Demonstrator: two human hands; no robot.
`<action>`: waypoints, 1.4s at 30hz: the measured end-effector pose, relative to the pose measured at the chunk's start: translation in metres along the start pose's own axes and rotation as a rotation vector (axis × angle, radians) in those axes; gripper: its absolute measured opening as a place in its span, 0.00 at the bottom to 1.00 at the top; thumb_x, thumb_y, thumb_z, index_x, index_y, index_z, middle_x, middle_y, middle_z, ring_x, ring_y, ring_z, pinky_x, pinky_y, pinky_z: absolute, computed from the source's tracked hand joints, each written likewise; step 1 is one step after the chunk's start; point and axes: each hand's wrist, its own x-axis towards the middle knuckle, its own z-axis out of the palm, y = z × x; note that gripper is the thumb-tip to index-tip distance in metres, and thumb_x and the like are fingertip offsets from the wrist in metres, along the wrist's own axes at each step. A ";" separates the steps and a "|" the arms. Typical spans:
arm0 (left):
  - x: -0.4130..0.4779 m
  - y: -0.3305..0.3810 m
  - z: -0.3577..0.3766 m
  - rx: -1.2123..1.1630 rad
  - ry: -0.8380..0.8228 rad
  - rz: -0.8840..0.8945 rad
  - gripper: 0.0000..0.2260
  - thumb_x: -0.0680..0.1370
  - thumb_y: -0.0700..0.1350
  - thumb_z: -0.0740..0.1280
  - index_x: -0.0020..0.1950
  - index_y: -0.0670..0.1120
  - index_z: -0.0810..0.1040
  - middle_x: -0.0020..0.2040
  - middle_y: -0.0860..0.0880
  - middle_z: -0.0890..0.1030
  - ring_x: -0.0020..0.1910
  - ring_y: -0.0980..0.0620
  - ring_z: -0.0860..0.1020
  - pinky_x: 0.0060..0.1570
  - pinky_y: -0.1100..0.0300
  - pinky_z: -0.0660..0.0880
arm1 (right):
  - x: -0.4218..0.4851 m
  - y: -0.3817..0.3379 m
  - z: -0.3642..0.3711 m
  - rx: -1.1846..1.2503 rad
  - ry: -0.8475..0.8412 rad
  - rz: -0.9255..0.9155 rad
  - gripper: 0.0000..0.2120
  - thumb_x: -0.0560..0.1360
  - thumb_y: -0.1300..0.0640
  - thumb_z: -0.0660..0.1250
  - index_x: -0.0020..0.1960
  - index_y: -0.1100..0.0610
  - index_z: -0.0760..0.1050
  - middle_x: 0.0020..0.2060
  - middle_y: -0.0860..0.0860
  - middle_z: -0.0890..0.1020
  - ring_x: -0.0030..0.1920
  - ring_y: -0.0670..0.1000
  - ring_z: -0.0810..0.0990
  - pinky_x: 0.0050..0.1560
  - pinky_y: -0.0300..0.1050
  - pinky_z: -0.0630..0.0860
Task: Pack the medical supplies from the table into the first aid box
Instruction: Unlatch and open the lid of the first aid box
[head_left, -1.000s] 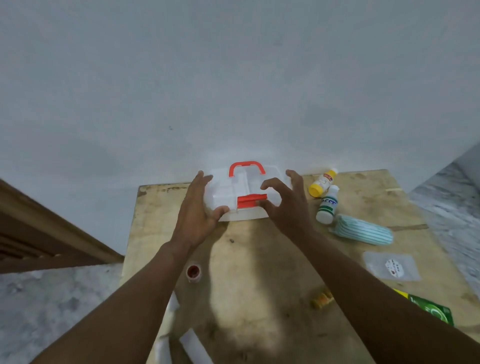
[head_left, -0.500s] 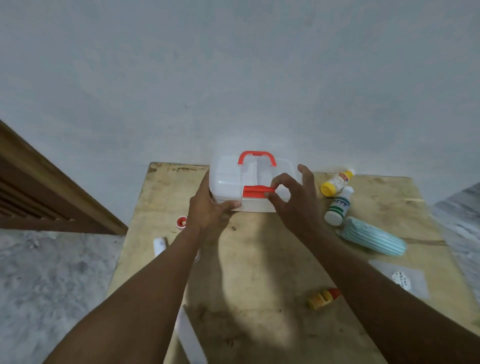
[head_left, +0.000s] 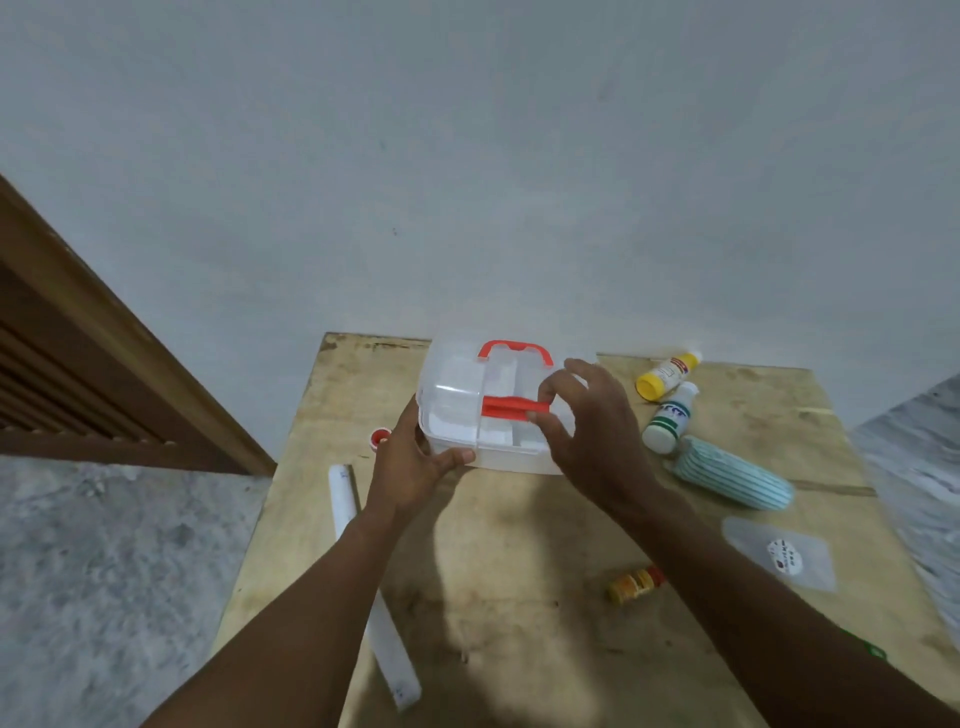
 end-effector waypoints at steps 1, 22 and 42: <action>-0.002 -0.001 0.000 0.000 -0.003 0.004 0.39 0.65 0.47 0.81 0.72 0.52 0.67 0.60 0.57 0.80 0.59 0.58 0.79 0.57 0.59 0.78 | 0.007 -0.002 -0.007 0.015 0.020 -0.038 0.08 0.72 0.57 0.72 0.48 0.55 0.75 0.53 0.56 0.82 0.56 0.58 0.78 0.58 0.55 0.76; -0.010 0.026 0.002 0.153 -0.028 -0.007 0.44 0.65 0.67 0.71 0.76 0.58 0.57 0.66 0.56 0.76 0.63 0.50 0.76 0.58 0.51 0.79 | 0.139 -0.001 -0.060 -0.327 0.135 -0.177 0.06 0.77 0.59 0.65 0.54 0.54 0.76 0.41 0.54 0.79 0.39 0.58 0.77 0.41 0.53 0.77; -0.006 0.029 0.005 0.246 0.004 -0.067 0.41 0.72 0.54 0.74 0.79 0.51 0.56 0.64 0.50 0.77 0.60 0.49 0.76 0.44 0.71 0.72 | 0.157 0.016 -0.039 -0.415 -0.012 -0.379 0.07 0.73 0.69 0.65 0.50 0.66 0.79 0.48 0.60 0.78 0.45 0.62 0.76 0.37 0.55 0.78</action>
